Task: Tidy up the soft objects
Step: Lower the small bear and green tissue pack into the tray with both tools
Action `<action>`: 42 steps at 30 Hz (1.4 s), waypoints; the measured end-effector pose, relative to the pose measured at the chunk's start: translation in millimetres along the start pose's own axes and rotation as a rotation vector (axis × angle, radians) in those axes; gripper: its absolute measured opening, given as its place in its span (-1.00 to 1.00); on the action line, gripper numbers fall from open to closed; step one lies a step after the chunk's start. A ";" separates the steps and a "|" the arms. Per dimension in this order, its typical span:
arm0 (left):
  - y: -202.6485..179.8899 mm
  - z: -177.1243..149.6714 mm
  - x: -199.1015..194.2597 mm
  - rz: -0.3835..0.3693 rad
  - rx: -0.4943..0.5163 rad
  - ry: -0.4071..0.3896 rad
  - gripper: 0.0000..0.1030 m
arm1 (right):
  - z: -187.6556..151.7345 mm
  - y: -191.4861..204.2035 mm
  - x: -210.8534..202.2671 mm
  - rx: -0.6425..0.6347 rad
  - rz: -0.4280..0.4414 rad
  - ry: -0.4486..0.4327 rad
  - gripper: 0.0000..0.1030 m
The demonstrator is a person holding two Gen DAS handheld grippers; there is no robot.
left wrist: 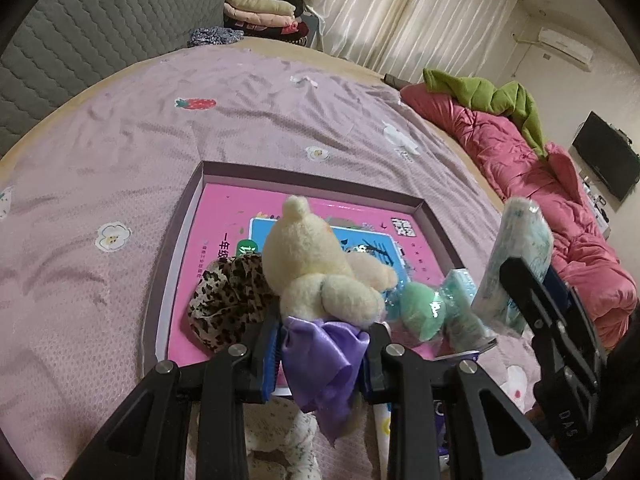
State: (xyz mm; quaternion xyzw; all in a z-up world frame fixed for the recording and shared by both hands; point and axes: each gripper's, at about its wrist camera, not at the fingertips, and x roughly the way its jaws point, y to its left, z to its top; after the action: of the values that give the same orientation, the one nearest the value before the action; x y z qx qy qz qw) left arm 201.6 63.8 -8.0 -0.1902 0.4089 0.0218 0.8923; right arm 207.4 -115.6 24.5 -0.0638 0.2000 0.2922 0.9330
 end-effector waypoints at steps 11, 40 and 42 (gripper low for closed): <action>2.5 -0.9 18.8 0.018 0.004 0.055 -0.41 | -2.0 -0.1 20.1 -0.015 0.004 0.026 0.09; 5.9 -8.7 33.8 0.051 0.020 0.106 -0.41 | -21.2 8.4 56.9 -0.073 0.021 0.185 0.09; 7.2 -8.0 34.1 0.052 0.014 0.101 -0.41 | -23.2 8.8 59.2 -0.076 0.024 0.197 0.09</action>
State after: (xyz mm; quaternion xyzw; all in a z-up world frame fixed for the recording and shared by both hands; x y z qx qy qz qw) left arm 217.1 63.6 -40.2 -0.1742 0.4583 0.0324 0.8709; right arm 238.9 -83.1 -21.1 -0.1253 0.2804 0.3030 0.9021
